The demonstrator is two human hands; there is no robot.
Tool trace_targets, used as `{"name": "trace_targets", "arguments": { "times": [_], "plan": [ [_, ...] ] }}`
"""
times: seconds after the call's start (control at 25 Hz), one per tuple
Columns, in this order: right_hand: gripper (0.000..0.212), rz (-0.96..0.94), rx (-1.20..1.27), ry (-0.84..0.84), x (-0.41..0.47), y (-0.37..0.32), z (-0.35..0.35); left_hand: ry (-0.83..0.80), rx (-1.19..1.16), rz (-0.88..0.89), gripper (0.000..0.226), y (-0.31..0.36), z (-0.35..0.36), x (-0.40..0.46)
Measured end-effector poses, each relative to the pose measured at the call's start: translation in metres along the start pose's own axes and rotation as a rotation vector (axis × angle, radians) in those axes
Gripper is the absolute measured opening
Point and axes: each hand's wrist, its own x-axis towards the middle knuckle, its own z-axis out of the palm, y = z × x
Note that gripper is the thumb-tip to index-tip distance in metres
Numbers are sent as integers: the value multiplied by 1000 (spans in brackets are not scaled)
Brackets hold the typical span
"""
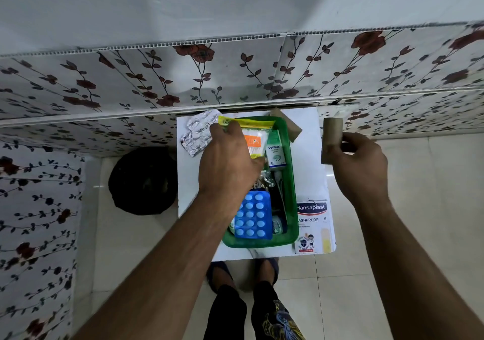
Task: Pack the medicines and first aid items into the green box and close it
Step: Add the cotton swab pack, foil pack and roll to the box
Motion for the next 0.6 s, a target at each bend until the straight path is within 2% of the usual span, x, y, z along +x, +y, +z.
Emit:
{"name": "trace_targets", "arguments": {
  "times": [0.08, 0.16, 0.24, 0.44, 0.6],
  "plan": [
    [32, 1, 11, -12, -2, -1, -2, 42, 120, 48, 79, -2, 1, -5],
    [31, 1, 10, -32, -4, -1, -2, 130, 298, 165, 84, -11, 1, -9],
    [30, 9, 10, -51, -5, 0, -2, 143, 380, 285, 84, -23, 1, -8],
    [25, 2, 16, -86, -11, -7, -3, 73, 453, 377, 70, -44, 3, 14],
    [33, -2, 20, -113, -18, -12, -1, 116, 400, 470, 79, -40, 4, 17]
  ]
}}
